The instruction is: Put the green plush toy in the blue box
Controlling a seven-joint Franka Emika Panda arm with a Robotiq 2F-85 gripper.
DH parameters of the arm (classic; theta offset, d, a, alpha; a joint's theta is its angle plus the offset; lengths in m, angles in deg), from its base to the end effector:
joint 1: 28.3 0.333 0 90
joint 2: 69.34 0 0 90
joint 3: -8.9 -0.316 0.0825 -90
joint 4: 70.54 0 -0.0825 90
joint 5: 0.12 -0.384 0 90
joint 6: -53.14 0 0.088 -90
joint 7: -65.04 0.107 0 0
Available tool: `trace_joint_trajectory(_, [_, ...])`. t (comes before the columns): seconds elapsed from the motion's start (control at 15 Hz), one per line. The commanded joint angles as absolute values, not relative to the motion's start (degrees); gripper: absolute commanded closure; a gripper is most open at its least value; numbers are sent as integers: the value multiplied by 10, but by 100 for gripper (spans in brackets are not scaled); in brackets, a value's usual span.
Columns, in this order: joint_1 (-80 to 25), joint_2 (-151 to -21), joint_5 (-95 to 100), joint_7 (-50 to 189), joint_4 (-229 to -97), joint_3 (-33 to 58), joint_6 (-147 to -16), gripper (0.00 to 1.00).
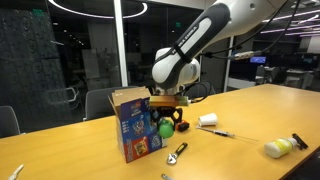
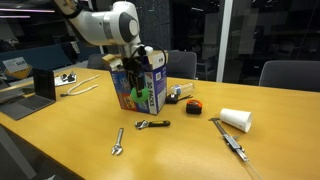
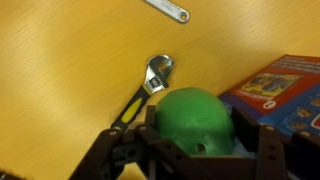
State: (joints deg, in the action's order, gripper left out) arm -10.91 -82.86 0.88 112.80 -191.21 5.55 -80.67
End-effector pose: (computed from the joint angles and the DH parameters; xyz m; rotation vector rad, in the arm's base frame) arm 0.5373 0.2026 0.3051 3.0560 -0.7172 -0.0090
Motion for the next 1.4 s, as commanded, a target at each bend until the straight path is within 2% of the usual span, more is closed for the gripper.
trace_joint_trajectory(0.0, [-125,-693,64,1158,-1979,55,-777,49])
trace_joint_trajectory(0.27, [-161,-594,109,1154,-1977,33,-717,49])
trace_joint_trajectory(0.53, [-190,-558,126,1141,-1934,6,-683,49])
trace_joint_trajectory(0.87, [-203,-595,112,1133,-1867,-20,-701,49])
trace_joint_trajectory(1.33, [-189,-718,72,1113,-1783,-26,-762,49])
